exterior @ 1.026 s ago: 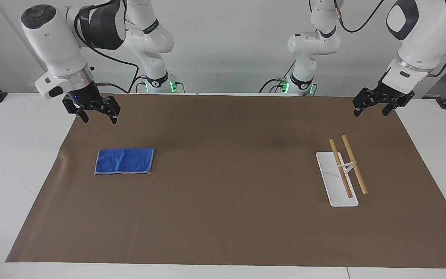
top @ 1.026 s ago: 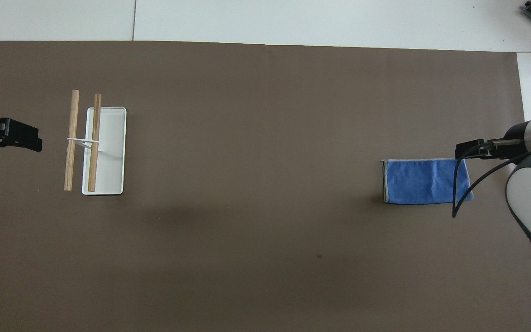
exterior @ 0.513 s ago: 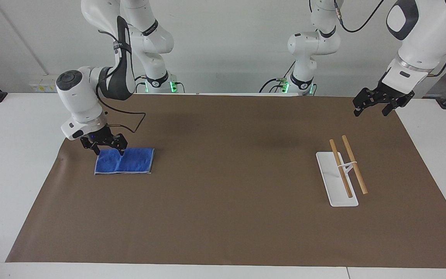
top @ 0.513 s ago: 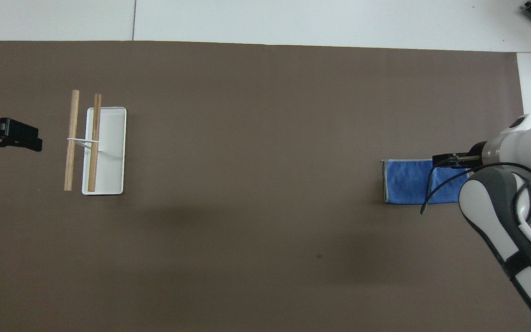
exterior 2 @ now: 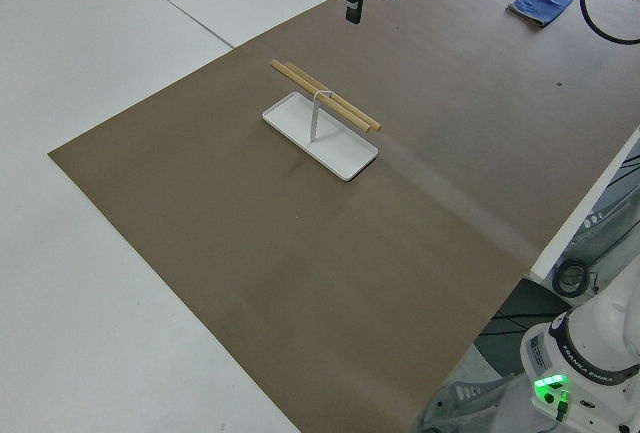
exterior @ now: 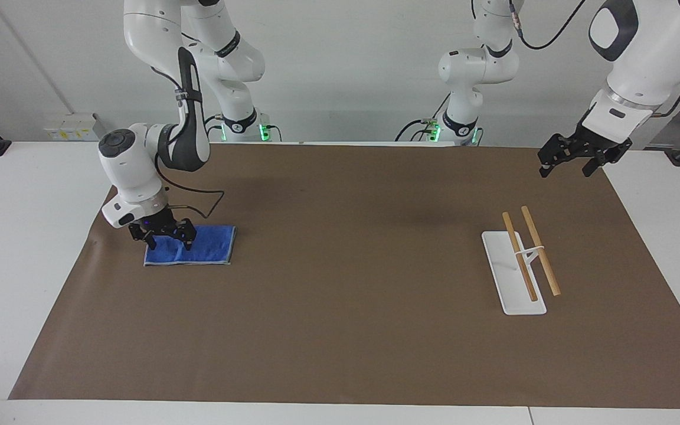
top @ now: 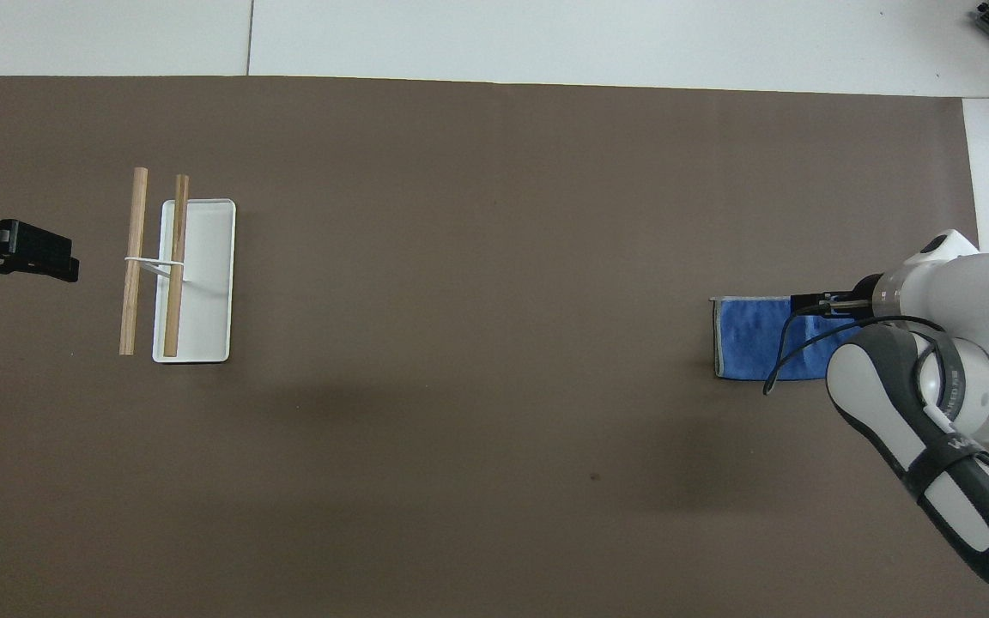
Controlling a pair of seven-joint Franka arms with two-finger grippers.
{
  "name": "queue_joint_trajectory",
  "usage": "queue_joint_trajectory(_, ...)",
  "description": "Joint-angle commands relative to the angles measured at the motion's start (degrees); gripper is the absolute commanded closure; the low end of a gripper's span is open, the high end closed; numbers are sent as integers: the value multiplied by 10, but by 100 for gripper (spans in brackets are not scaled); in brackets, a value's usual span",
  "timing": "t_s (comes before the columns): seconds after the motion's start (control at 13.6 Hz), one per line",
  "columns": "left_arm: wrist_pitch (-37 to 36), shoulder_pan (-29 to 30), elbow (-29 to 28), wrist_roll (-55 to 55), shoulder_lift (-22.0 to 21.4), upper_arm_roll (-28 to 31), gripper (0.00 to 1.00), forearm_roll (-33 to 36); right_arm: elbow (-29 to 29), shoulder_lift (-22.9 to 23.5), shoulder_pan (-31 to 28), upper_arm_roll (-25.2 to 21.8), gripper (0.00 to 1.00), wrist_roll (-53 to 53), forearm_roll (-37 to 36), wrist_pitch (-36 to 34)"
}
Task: Right arm passes towel to left arm to hang
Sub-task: 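Grasp the blue towel's edge with the right gripper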
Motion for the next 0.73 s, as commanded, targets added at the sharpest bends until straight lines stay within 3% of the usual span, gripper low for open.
queue_joint_trajectory(0.0, 14, -2, -22, 6, -17, 1, 0, 1, -17, 18, -1, 4, 0, -15, 5, 25)
queue_joint_trajectory(0.59, 33, -6, -25, -1, -17, 0, 0, 1, -47, 13, 6, 4, 0, -17, 4, 40)
queue_joint_trajectory(0.66, 33, -6, -26, -1, -17, 0, 0, 1, -48, 12, 6, 4, 10, -24, 4, 39)
